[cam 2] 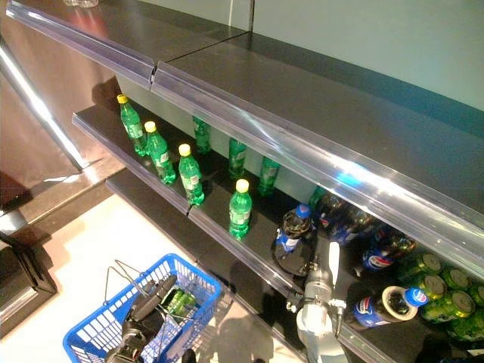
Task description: Pick up the drink and place into the basket.
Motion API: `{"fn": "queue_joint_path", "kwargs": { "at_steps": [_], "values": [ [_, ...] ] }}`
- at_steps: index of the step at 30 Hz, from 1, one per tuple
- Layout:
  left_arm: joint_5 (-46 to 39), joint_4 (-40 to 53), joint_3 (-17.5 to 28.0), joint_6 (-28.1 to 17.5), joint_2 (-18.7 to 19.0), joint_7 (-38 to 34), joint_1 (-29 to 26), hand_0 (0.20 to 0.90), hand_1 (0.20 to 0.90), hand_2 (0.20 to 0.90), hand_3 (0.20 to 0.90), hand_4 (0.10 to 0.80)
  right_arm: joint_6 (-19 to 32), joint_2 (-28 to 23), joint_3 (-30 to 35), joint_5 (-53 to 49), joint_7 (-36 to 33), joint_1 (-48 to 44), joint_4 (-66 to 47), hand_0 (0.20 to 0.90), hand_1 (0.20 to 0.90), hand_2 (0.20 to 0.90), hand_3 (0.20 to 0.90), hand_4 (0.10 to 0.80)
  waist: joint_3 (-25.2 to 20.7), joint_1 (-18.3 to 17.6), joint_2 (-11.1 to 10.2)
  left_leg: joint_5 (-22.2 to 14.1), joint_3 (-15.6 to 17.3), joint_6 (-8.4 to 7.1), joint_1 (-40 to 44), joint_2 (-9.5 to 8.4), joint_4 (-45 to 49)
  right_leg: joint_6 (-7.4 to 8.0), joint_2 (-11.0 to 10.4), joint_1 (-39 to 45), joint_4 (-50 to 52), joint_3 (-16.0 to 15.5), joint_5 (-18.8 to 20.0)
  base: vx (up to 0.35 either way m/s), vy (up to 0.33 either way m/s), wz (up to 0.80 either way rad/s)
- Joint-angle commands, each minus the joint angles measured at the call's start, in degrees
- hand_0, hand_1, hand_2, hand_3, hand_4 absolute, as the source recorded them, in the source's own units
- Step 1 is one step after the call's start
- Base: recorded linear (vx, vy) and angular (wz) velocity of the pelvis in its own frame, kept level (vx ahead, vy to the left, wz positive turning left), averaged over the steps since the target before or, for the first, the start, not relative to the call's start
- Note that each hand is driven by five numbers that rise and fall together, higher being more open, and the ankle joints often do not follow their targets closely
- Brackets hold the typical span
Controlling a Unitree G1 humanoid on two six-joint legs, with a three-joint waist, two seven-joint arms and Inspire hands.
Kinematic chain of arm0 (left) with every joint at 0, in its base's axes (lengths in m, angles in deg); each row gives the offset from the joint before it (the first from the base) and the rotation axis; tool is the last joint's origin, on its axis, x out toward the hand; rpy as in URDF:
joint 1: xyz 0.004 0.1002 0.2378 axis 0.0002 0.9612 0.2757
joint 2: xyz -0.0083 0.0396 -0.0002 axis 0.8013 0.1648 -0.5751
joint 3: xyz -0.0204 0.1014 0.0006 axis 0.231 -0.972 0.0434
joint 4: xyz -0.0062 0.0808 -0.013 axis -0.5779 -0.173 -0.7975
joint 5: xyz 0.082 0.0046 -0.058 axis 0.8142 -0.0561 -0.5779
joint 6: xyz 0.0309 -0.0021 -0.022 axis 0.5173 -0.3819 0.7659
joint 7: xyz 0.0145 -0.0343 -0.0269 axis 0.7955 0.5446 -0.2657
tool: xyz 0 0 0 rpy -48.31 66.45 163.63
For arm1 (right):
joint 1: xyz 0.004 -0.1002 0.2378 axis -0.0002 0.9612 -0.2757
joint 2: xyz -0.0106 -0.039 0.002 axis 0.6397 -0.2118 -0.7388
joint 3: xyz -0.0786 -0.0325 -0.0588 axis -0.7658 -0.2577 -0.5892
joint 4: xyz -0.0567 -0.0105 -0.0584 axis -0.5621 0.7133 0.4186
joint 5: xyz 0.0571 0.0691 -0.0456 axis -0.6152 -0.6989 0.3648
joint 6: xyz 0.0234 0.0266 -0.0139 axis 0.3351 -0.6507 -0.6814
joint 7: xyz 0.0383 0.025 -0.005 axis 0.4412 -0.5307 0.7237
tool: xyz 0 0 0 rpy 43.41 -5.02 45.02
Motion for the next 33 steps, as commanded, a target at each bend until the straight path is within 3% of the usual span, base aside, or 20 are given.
{"fn": "queue_joint_path", "kwargs": {
  "at_steps": [1, 17, 28, 33],
  "values": [
    [3.2, 14.1, 2.1, -5.4, 1.8, 7.9, -6.1, 0.300, 0.300, 0.300, 0.200, 0.100, 4.5, -1.4, 1.7, 1.1, -0.1, -2.3, -5.9, 0.900, 0.900, 0.900, 0.900, 0.800, -3.9, 2.1, -0.3, -2.0, -4.8, -3.74, 0.1, 5.56, 2.5, 4.58, -7.6, -3.9, 1.7, -3.7, 8.3, 0.000, 0.000, 0.00],
    [3.9, 13.4, 0.7, -3.6, 2.2, 8.9, -6.4, 0.300, 0.300, 0.300, 0.200, 0.100, 5.6, 1.2, 2.0, -4.9, -1.6, -5.9, 0.0, 0.900, 0.900, 0.900, 0.900, 0.800, -2.8, 3.4, 0.2, -1.5, -6.0, -3.74, -0.4, 5.02, 2.2, 4.91, -8.3, -4.2, 1.7, -5.0, 9.1, 0.038, -0.001, 0.04],
    [4.6, 13.1, -1.1, -2.7, 3.1, 9.4, -7.0, 0.300, 0.300, 0.300, 0.200, 0.100, 9.1, 3.7, 2.8, -7.3, -6.3, -10.1, 5.0, 0.900, 0.900, 0.900, 0.900, 0.800, -0.1, 5.1, 0.5, -1.2, -7.2, -3.55, -3.0, 4.88, 3.2, 5.34, -9.1, -6.6, 3.0, -5.5, 9.6, 0.014, -0.016, 0.07],
    [4.4, 12.9, -2.1, -3.2, 3.7, 9.1, -10.2, 0.300, 0.300, 0.300, 0.200, 0.100, 11.7, 3.7, 3.0, -7.8, -9.6, -14.2, 7.2, 0.900, 0.900, 0.900, 0.900, 0.800, 3.0, 5.6, 1.0, -1.0, -8.1, -3.27, -6.0, 4.53, 3.8, 5.33, -9.2, -9.3, 3.6, -5.0, 10.1, -0.122, -0.043, 0.03]
  ]
}}
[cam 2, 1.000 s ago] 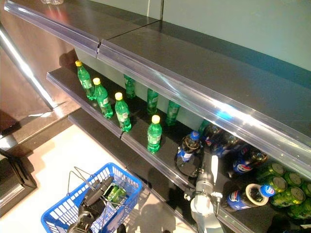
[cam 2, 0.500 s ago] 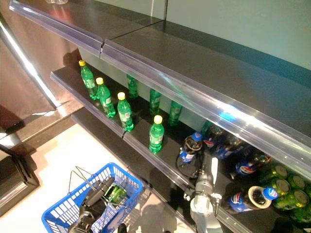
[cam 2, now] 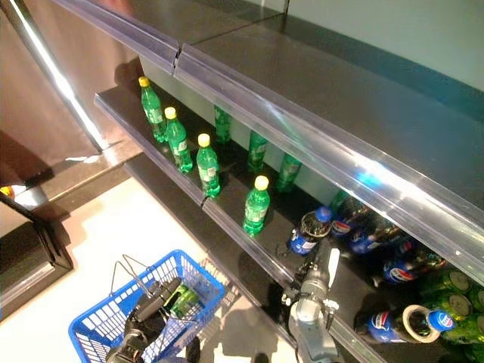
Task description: Pick up the drink and place into the basket.
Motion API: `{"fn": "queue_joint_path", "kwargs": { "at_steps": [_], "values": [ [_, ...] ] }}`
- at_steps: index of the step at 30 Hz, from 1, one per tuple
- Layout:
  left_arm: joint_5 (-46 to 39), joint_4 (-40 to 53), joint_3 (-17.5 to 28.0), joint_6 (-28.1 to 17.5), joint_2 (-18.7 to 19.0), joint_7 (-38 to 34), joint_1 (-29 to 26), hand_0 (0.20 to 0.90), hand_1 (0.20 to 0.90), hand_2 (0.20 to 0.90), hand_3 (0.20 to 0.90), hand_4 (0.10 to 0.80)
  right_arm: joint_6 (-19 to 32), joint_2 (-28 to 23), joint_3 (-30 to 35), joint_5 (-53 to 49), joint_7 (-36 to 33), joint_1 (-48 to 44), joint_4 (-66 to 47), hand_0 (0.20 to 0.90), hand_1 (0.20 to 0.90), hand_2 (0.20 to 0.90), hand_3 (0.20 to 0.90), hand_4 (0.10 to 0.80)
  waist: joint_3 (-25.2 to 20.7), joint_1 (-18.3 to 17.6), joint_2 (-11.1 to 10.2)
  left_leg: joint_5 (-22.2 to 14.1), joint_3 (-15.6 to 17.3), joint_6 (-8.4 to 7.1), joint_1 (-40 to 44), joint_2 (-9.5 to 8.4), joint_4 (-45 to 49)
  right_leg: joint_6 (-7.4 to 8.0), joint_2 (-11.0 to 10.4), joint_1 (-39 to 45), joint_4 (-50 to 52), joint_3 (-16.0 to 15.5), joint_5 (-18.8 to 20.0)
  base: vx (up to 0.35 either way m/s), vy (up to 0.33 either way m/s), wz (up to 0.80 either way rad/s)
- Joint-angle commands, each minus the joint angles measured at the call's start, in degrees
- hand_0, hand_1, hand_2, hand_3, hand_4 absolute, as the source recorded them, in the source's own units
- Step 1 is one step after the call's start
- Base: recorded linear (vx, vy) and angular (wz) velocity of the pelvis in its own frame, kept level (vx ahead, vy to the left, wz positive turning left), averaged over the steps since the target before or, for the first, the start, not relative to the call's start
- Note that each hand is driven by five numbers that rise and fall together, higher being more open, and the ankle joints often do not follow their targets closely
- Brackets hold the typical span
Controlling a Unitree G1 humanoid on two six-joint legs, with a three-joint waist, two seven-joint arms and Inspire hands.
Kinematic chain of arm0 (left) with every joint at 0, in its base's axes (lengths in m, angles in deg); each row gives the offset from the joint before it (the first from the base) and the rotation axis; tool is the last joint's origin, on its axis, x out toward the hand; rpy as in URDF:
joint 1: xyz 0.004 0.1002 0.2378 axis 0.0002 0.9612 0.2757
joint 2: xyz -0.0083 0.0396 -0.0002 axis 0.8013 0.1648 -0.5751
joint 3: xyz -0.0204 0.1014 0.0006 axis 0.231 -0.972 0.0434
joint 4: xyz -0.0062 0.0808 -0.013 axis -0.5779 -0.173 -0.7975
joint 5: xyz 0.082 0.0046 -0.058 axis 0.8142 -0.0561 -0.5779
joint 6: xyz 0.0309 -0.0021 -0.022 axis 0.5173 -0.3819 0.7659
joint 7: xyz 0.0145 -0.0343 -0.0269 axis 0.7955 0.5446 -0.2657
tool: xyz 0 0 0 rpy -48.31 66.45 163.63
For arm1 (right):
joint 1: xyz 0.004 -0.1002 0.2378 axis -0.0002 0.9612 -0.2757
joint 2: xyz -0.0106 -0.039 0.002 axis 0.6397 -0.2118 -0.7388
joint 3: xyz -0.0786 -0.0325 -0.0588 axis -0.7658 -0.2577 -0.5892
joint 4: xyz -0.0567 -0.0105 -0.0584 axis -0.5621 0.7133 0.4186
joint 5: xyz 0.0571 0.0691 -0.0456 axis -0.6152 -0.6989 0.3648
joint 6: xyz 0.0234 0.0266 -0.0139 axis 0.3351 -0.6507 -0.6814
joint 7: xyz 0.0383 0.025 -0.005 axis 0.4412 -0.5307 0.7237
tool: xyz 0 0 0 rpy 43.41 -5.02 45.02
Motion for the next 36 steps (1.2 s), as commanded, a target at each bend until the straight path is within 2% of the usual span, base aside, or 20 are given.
{"fn": "queue_joint_path", "kwargs": {
  "at_steps": [1, 4, 12, 14, 15, 16, 17, 29, 36],
  "values": [
    [2.2, 12.9, -1.2, -5.7, 2.2, 8.7, -9.4, 0.300, 0.300, 0.300, 0.200, 0.100, 7.6, -0.6, 2.7, -0.2, -4.0, -8.0, -2.9, 0.900, 0.900, 0.900, 0.900, 0.800, -0.1, 2.6, 0.3, -1.6, -5.2, -3.23, -3.4, 4.80, 3.7, 5.32, -9.0, -8.3, 2.9, -1.5, 10.2, -0.132, -0.026, 0.02],
    [2.1, 12.9, -1.5, -6.2, 2.2, 8.2, -11.5, 0.300, 0.300, 0.300, 0.200, 0.100, 8.2, -1.1, 3.3, -1.3, -5.5, -11.0, -1.8, 0.900, 0.900, 0.900, 0.900, 0.800, 1.8, 2.6, 0.6, -1.2, -5.6, -3.18, -5.2, 4.58, 3.8, 5.20, -9.0, -9.4, 2.7, -1.2, 10.4, -0.137, -0.024, 0.00],
    [2.1, 12.8, -1.7, -6.4, 2.4, 8.5, -12.0, 0.300, 0.300, 0.300, 0.200, 0.100, 8.8, -1.8, 4.9, -3.2, -7.0, -12.9, -0.7, 0.900, 0.900, 0.900, 0.900, 0.800, 2.8, 3.0, 0.7, -0.9, -6.0, -3.33, -6.3, 4.63, 4.3, 5.01, -9.0, -9.7, 2.5, -1.3, 10.5, -0.021, -0.006, 0.00],
    [2.3, 13.0, -1.6, -6.2, 2.4, 8.9, -11.4, 0.300, 0.300, 0.300, 0.200, 0.100, 9.0, -2.0, 5.4, -3.3, -7.5, -12.9, -0.8, 0.787, 0.787, 0.787, 0.768, 0.668, 2.8, 3.2, 0.7, -0.9, -6.2, -3.36, -6.3, 4.65, 4.4, 4.90, -8.9, -9.3, 2.4, -1.4, 10.4, 0.020, -0.006, 0.00],
    [2.4, 13.0, -1.6, -6.0, 2.4, 9.0, -11.0, 0.300, 0.300, 0.300, 0.200, 0.100, 8.8, -2.0, 5.8, -3.4, -7.7, -13.1, -0.8, 0.669, 0.669, 0.669, 0.631, 0.531, 2.6, 3.4, 0.7, -0.9, -6.2, -3.41, -6.2, 4.70, 4.4, 4.87, -8.9, -9.1, 2.4, -1.4, 10.4, 0.058, -0.016, 0.01],
    [2.5, 13.0, -1.6, -5.8, 2.4, 9.1, -10.8, 0.300, 0.300, 0.300, 0.200, 0.100, 8.9, -2.0, 6.1, -3.3, -8.0, -13.1, -0.9, 0.542, 0.542, 0.542, 0.483, 0.383, 2.4, 3.5, 0.7, -0.8, -6.3, -3.49, -6.1, 4.78, 4.4, 4.87, -8.8, -8.8, 2.3, -1.5, 10.3, 0.066, -0.020, 0.02],
    [2.6, 13.1, -1.6, -5.8, 2.4, 9.0, -10.6, 0.300, 0.300, 0.300, 0.200, 0.100, 8.8, -2.0, 6.4, -3.2, -8.0, -13.1, -1.0, 0.300, 0.300, 0.300, 0.200, 0.100, 2.3, 3.6, 0.7, -0.8, -6.4, -3.51, -5.9, 4.83, 4.4, 4.87, -8.8, -8.6, 2.3, -1.6, 10.3, 0.068, -0.027, 0.04],
    [3.5, 12.6, -1.2, -5.2, 1.9, 10.8, -6.7, 0.300, 0.300, 0.300, 0.200, 0.100, 8.5, -0.5, 7.2, -1.3, -8.9, -9.7, -2.7, 0.300, 0.300, 0.300, 0.200, 0.100, -0.2, 4.1, 0.8, -1.0, -6.3, -3.86, -3.4, 5.27, 4.3, 4.86, -8.7, -5.4, 1.5, -1.9, 9.8, 0.067, 0.001, 0.02],
    [3.3, 14.5, -0.5, -6.6, 1.9, 10.7, -5.9, 0.300, 0.300, 0.300, 0.200, 0.100, 8.1, -0.1, 7.2, 0.7, -9.0, -7.0, -5.8, 0.300, 0.300, 0.300, 0.200, 0.100, -2.3, 3.7, 0.7, -1.2, -5.7, -3.99, -1.3, 5.40, 3.5, 5.02, -8.6, -3.8, 0.8, -1.9, 9.6, 0.005, 0.002, 0.00]
  ]
}}
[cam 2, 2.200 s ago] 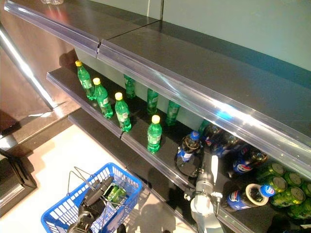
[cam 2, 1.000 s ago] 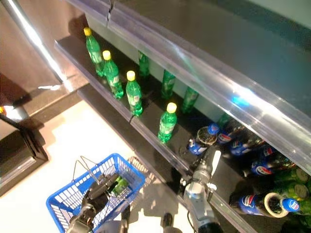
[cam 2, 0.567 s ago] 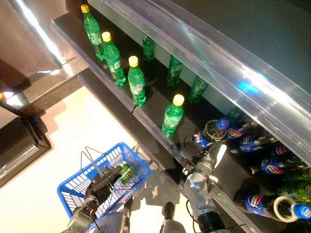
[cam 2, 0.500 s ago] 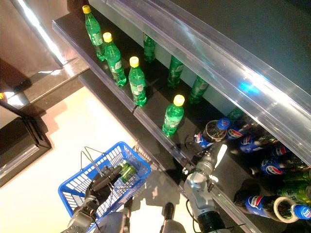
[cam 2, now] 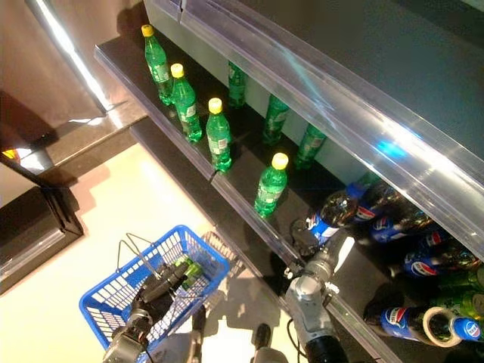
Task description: Pick up the drink and place into the basket.
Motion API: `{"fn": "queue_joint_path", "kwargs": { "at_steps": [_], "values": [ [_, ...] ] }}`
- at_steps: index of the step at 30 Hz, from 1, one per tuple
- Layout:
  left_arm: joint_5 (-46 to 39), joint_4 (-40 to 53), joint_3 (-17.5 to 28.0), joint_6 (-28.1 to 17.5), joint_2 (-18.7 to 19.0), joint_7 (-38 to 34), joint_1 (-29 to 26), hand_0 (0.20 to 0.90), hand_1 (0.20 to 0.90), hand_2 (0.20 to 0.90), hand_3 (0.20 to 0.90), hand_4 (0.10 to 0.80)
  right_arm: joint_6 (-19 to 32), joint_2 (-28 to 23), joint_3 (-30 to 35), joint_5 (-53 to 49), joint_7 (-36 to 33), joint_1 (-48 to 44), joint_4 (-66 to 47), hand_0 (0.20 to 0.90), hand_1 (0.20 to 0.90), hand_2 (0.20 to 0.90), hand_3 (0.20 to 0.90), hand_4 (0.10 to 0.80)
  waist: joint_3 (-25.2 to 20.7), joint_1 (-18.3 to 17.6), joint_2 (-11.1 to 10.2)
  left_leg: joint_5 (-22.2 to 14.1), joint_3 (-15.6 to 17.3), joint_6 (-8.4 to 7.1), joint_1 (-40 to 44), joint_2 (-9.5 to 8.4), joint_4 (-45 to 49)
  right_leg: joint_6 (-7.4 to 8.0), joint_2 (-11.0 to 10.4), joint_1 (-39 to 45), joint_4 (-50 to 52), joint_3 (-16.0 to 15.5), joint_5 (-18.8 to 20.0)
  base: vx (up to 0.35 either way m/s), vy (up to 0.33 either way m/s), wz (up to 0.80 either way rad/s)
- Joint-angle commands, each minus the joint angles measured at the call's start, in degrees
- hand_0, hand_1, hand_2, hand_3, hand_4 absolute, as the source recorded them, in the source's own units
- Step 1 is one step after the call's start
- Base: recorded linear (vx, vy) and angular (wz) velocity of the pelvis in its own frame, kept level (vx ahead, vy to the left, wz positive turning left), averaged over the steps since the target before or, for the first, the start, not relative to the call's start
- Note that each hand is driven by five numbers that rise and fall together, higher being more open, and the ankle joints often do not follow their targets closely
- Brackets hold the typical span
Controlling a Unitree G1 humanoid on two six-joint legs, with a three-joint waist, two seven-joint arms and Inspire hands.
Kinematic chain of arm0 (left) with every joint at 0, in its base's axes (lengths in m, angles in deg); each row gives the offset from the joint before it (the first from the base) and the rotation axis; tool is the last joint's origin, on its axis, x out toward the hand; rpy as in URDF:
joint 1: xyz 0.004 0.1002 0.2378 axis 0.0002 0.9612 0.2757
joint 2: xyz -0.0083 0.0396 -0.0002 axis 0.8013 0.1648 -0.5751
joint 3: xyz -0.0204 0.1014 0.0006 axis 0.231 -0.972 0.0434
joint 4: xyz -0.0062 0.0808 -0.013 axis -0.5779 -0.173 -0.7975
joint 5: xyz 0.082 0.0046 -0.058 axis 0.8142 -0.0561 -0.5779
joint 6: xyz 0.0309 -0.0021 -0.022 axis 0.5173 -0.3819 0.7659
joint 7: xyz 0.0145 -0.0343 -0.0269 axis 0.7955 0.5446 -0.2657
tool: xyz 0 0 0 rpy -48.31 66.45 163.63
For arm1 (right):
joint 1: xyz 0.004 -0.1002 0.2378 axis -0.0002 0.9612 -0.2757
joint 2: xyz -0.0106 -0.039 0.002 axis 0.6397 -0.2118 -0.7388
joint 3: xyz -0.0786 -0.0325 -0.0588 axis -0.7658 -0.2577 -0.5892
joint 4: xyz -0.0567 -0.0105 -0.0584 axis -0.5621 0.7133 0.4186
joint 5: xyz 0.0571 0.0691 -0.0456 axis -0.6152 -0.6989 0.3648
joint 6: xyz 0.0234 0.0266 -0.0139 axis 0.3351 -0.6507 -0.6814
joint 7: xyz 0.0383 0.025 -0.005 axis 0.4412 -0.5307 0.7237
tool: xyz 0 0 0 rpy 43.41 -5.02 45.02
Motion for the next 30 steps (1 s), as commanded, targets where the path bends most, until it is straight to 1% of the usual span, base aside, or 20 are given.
{"fn": "queue_joint_path", "kwargs": {
  "at_steps": [1, 5, 11, 14, 16, 20, 21, 23, 27, 30],
  "values": [
    [3.0, 14.7, 1.2, -6.7, 1.0, 9.9, -0.8, 0.300, 0.300, 0.300, 0.200, 0.100, 6.0, -2.2, 3.6, 5.4, -2.2, -0.5, -9.4, 0.300, 0.300, 0.300, 0.200, 0.100, -9.3, 1.0, -0.3, -2.0, -5.2, -4.21, -1.1, 5.40, 2.9, 5.17, -8.6, -4.2, 0.7, -1.0, 8.8, 0.000, 0.000, 0.00],
    [2.7, 17.3, 2.9, -7.4, 1.2, 9.4, -0.9, 0.300, 0.300, 0.300, 0.200, 0.100, 5.7, -1.8, 3.4, 8.1, -0.8, 1.1, -13.6, 0.300, 0.300, 0.300, 0.200, 0.100, -10.4, 0.5, -0.5, -2.2, -4.5, -4.28, 0.1, 5.42, 2.5, 5.14, -8.4, -3.4, 0.3, -0.9, 8.5, -0.052, 0.030, -0.01],
    [2.2, 20.3, 5.2, -7.6, 1.1, 9.4, -1.2, 0.300, 0.300, 0.300, 0.200, 0.100, 5.5, -2.3, 2.5, 10.2, 3.6, 2.9, -19.0, 0.300, 0.300, 0.300, 0.200, 0.100, -12.1, -0.4, -0.6, -2.3, -3.6, -4.37, 1.4, 5.45, 1.7, 4.89, -8.0, -2.6, -0.1, -0.3, 8.1, -0.072, 0.043, -0.04],
    [2.2, 22.6, 5.8, -7.3, 1.1, 9.1, -1.8, 0.300, 0.300, 0.300, 0.200, 0.100, 5.3, -3.2, 2.0, 11.4, 7.9, 3.5, -22.7, 0.300, 0.300, 0.300, 0.200, 0.100, -12.9, -0.9, -0.7, -2.3, -3.2, -4.50, 2.1, 5.56, 1.2, 4.73, -7.7, -2.2, -0.3, 0.0, 7.9, -0.079, 0.038, -0.03],
    [2.1, 23.2, 5.9, -7.2, 1.1, 9.2, -1.9, 0.300, 0.300, 0.300, 0.200, 0.100, 5.5, -3.7, 1.7, 12.1, 8.8, 3.6, -23.9, 0.300, 0.300, 0.300, 0.200, 0.100, -13.1, -1.0, -0.7, -2.3, -3.0, -4.54, 2.3, 5.62, 1.1, 4.70, -7.6, -2.1, -0.3, 0.1, 7.8, -0.054, 0.024, -0.05],
    [1.7, 25.4, 5.4, -7.5, 1.5, 9.1, -3.0, 0.300, 0.300, 0.300, 0.200, 0.100, 7.5, -6.0, 0.8, 14.3, 13.1, 2.8, -29.1, 0.300, 0.300, 0.300, 0.200, 0.100, -13.8, -1.3, -0.8, -2.2, -2.5, -4.57, 2.9, 5.79, 0.7, 4.48, -7.2, -1.9, -0.2, 0.2, 7.4, -0.061, 0.029, -0.03],
    [1.2, 26.8, 5.3, -7.2, 1.8, 9.1, -3.5, 0.300, 0.300, 0.300, 0.200, 0.100, 8.0, -7.3, 0.1, 14.5, 15.3, 2.3, -32.0, 0.300, 0.300, 0.300, 0.200, 0.100, -14.2, -1.4, -0.8, -2.3, -2.4, -4.60, 3.0, 5.75, 0.7, 4.37, -7.1, -1.9, -0.1, 0.3, 7.2, -0.059, 0.031, -0.03],
    [0.9, 27.6, 5.2, -7.1, 1.9, 9.4, -3.6, 0.300, 0.300, 0.300, 0.200, 0.100, 8.5, -8.0, -0.2, 13.8, 16.7, 2.1, -32.9, 0.300, 0.300, 0.300, 0.200, 0.100, -14.4, -1.4, -0.8, -2.3, -2.3, -4.59, 3.1, 5.70, 0.7, 4.34, -7.1, -1.9, -0.1, 0.3, 7.1, -0.048, 0.028, -0.02],
    [-1.0, 32.6, 4.4, -6.6, 2.5, 10.1, -4.1, 0.300, 0.300, 0.300, 0.200, 0.100, 9.2, -9.4, -2.2, 9.3, 24.2, 2.0, -37.5, 0.300, 0.300, 0.300, 0.200, 0.100, -15.1, -1.6, -0.8, -2.4, -2.4, -4.53, 2.9, 5.41, 0.8, 4.21, -6.9, -2.1, 0.0, 0.6, 6.9, -0.045, 0.031, 0.00],
    [-2.7, 35.3, 3.7, -5.9, 2.8, 10.7, -4.5, 0.300, 0.300, 0.300, 0.200, 0.100, 8.6, -9.6, -3.7, 8.9, 26.5, 2.0, -39.4, 0.300, 0.300, 0.300, 0.200, 0.100, -15.4, -1.6, -0.8, -2.5, -2.6, -4.45, 2.9, 5.16, 0.7, 4.16, -6.9, -2.1, 0.0, 0.4, 6.9, -0.010, 0.008, 0.00]
  ]
}}
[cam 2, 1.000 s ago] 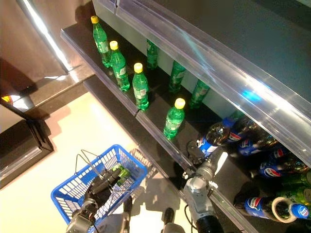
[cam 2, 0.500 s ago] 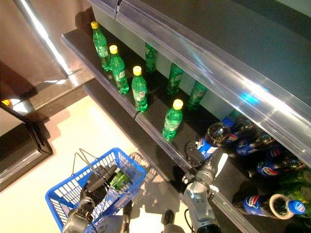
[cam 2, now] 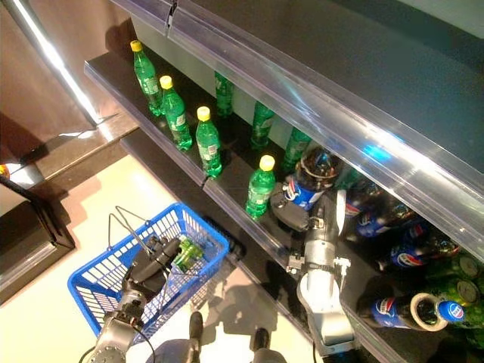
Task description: Pick up the drink and place into the basket.
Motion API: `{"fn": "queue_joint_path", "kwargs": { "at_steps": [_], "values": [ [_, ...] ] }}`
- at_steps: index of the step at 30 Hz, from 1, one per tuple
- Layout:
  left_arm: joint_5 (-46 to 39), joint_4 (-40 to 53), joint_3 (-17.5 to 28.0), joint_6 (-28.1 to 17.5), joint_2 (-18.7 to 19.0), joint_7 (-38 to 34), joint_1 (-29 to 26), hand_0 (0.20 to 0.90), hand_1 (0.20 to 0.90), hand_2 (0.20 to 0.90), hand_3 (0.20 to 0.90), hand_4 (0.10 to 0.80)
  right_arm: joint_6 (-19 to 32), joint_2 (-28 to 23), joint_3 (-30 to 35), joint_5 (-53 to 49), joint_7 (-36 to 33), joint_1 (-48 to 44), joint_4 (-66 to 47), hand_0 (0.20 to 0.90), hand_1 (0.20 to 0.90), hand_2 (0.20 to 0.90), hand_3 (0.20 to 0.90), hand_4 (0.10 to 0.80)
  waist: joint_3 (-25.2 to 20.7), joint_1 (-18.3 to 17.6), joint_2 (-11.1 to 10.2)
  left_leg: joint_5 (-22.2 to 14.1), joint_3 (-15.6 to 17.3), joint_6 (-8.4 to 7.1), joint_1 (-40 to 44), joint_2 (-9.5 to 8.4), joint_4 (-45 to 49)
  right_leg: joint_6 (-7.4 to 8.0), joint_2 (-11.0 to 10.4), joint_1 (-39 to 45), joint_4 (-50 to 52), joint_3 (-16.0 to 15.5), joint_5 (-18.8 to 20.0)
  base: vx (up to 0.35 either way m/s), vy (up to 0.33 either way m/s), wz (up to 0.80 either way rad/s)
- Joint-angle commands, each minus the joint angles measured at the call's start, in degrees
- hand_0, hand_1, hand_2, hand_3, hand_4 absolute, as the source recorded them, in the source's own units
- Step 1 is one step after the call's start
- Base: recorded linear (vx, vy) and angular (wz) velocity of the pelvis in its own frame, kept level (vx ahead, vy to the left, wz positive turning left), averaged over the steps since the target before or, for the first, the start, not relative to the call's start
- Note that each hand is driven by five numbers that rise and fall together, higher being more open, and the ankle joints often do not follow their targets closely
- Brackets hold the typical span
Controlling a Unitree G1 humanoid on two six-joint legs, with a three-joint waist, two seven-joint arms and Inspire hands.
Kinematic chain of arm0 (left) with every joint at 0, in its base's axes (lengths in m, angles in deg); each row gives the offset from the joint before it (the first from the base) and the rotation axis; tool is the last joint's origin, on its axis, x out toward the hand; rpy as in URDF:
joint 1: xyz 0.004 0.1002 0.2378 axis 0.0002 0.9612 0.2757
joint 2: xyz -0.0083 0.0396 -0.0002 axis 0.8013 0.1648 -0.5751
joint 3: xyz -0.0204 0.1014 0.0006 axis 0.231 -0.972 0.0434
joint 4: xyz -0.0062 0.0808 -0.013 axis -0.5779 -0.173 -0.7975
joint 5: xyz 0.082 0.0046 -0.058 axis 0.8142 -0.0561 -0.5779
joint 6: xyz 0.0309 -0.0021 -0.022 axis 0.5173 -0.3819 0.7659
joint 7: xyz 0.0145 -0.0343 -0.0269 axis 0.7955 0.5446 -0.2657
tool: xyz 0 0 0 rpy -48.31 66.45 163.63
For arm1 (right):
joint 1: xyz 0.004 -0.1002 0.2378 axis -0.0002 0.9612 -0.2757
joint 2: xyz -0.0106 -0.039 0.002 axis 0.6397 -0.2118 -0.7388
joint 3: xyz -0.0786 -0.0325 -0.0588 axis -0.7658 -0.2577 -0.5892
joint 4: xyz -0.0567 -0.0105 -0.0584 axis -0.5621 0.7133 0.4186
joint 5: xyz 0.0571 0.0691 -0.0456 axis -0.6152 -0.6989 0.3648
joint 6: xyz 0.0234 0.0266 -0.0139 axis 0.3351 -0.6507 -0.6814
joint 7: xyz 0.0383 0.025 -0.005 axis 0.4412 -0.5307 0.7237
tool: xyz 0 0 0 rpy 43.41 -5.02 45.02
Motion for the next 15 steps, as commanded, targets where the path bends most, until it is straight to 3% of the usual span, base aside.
{"fn": "queue_joint_path", "kwargs": {
  "at_steps": [1, 8, 15],
  "values": [
    [-2.4, 16.8, 0.1, -5.9, 2.5, 11.3, -6.2, 0.300, 0.300, 0.300, 0.200, 0.100, 10.0, -2.5, -3.1, -0.4, 3.6, -3.2, -9.8, 0.300, 0.300, 0.300, 0.200, 0.100, -15.0, 0.7, -0.1, -2.5, -3.8, -4.47, 0.5, 5.09, 1.4, 4.11, -7.0, -3.6, 0.3, -1.0, 6.6, 0.000, 0.000, 0.00],
    [-5.6, 26.7, -1.0, -7.3, 5.2, 14.7, -7.1, 0.300, 0.300, 0.300, 0.200, 0.100, 8.8, -4.5, -5.2, -1.1, 3.7, -3.9, -13.0, 0.300, 0.300, 0.300, 0.200, 0.100, -15.3, 1.0, 0.1, -2.7, -3.7, -4.34, 0.6, 4.71, 1.1, 4.18, -7.3, -3.4, 0.2, -1.6, 6.5, -0.001, 0.005, 0.00],
    [-10.7, 32.4, -0.5, -4.2, 6.5, 19.1, -8.3, 0.300, 0.300, 0.300, 0.200, 0.100, 7.9, -5.2, -6.5, -2.3, 3.8, -5.8, -14.9, 0.300, 0.300, 0.300, 0.200, 0.100, -15.6, 1.6, 0.2, -3.2, -4.2, -4.13, 0.5, 4.36, 1.6, 4.20, -7.4, -3.6, 0.5, -1.8, 6.3, 0.001, 0.004, 0.00]
  ]
}}
